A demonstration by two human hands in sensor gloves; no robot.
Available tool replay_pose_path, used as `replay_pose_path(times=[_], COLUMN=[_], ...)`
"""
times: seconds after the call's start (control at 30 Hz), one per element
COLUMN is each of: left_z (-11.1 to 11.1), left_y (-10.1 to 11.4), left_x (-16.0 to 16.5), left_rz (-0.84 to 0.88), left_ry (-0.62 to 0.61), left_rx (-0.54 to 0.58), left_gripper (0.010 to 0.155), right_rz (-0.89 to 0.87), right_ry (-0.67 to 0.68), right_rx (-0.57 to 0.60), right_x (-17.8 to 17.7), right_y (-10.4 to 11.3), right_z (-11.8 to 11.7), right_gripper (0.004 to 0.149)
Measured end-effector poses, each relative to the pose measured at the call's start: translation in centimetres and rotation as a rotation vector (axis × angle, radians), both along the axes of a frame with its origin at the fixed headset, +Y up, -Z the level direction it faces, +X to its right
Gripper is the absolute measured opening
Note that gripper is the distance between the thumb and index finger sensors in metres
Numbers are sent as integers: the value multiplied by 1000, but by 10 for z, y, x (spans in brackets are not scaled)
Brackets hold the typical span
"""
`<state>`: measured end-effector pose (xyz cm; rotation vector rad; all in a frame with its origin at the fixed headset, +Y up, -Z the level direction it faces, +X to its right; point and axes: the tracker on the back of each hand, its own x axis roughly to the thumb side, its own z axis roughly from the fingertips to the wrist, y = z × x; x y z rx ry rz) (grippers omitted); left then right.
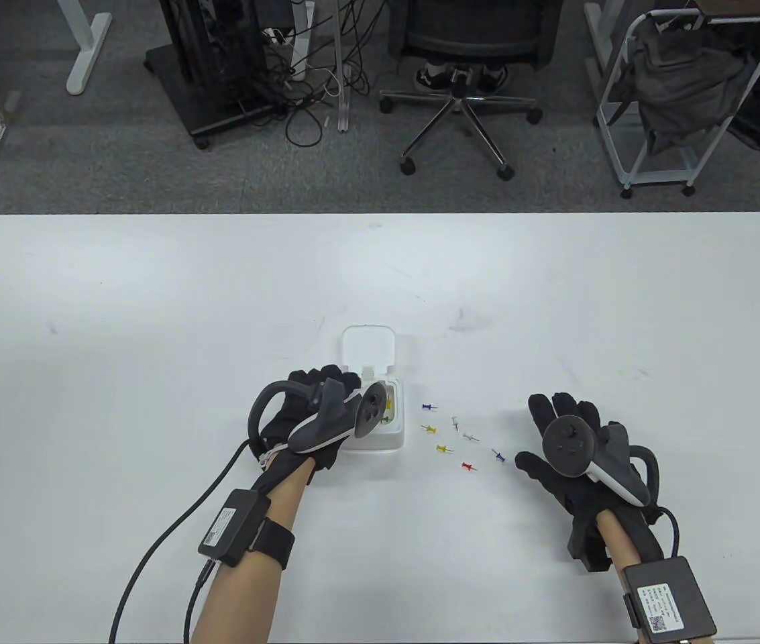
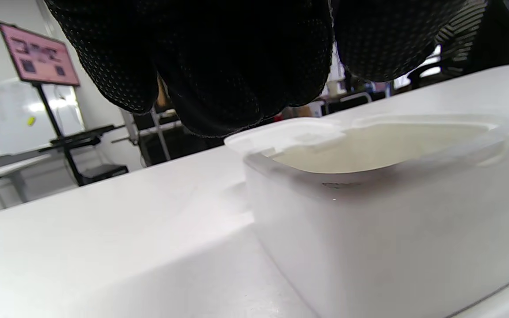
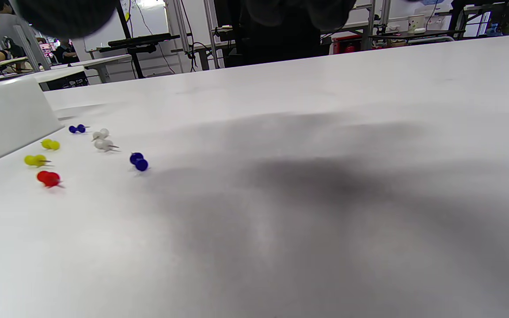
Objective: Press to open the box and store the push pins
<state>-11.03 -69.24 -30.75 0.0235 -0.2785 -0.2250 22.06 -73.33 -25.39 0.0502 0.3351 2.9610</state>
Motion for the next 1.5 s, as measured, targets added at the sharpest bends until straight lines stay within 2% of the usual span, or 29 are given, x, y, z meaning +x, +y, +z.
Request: replay_pose_path(times=[0.23,0.37,0.53,0.83,1.0,1.07,1.17,1.27,1.5], left_z=[40,49,48,48,56,58,59,61,63], left_y=[0,-8,-16,-21,-18,-19,-17,-16,-6], left_x=[-59,-95,-126,-126,-120,-116,-117,-122,-126], left_rz=[114,92,72,105,128,84,90,115,111], left_ry=[39,85,142,186,175,180,193,219,211], left_rx=[28,42,56,66,66,57,71,74,127], left_gripper=[57,58,59,62,63,63,64,63,63], right_rz=[-7,-10,-5,-19,85,126,39,11,145], right_ry=[1,-18,-31,-31,-8,18,47,83,44], right_rx=[0,-5,0,24,-4,11,56,40,54], right_x=[0,1,3,6,-12,-28,-52,-79,-110], right_y=[-1,0,0,1,8,21,33,30,19], right_z=[0,-2,-2,1,-6,-15,-27,-39,-70], right_gripper=[80,79,79,78,76,75,75,75,71])
